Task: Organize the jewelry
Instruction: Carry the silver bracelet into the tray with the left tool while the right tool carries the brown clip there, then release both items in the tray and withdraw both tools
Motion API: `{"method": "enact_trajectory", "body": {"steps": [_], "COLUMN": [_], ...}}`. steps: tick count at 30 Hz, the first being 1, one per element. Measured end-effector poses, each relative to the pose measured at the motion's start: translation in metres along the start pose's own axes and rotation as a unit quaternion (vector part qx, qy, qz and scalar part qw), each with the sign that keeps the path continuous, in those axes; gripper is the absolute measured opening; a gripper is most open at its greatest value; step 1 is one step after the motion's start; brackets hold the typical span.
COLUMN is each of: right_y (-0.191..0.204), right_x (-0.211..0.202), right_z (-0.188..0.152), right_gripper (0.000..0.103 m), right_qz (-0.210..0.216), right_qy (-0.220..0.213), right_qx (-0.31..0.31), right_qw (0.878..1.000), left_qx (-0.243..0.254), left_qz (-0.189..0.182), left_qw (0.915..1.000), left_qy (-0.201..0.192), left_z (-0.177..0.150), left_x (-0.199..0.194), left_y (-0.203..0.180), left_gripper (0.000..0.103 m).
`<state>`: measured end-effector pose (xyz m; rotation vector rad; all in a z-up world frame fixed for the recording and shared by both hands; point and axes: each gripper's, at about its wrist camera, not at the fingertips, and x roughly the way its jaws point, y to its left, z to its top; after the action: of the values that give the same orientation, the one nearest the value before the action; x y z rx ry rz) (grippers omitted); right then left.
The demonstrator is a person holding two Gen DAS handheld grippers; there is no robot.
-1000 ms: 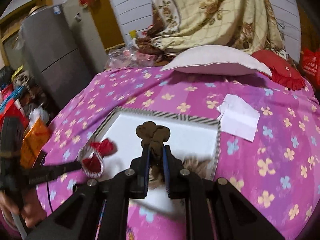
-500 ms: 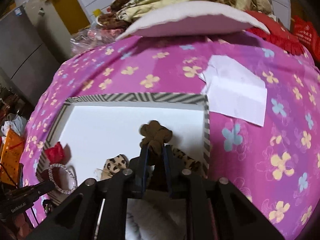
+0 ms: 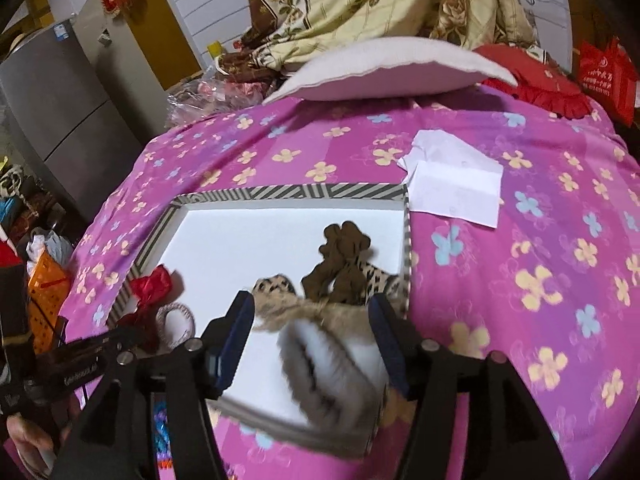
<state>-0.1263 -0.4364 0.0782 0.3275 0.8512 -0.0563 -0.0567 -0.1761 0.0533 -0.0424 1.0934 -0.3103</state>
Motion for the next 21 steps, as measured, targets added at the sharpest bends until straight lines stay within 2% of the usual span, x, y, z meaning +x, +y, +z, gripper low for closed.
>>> {"method": "enact_trajectory", "body": {"steps": [9, 21], "right_y": [0.025, 0.042], "right_x": [-0.051, -0.092], "right_z": [-0.041, -0.098], "right_gripper": [0.069, 0.071], "right_qz": [0.002, 0.002], "right_qy": [-0.042, -0.053], "right_qx": [-0.01, 0.003], "right_qw": [0.999, 0.999], "left_qx": [0.022, 0.042], "left_qz": [0.021, 0.045], "left_qw": [0.9982, 0.9943], "left_qy": [-0.052, -0.087], "left_z": [-0.021, -0.077], "left_x": [-0.046, -0.09], "left_y": [-0.001, 0.01], "left_gripper": [0.024, 0.024]}}
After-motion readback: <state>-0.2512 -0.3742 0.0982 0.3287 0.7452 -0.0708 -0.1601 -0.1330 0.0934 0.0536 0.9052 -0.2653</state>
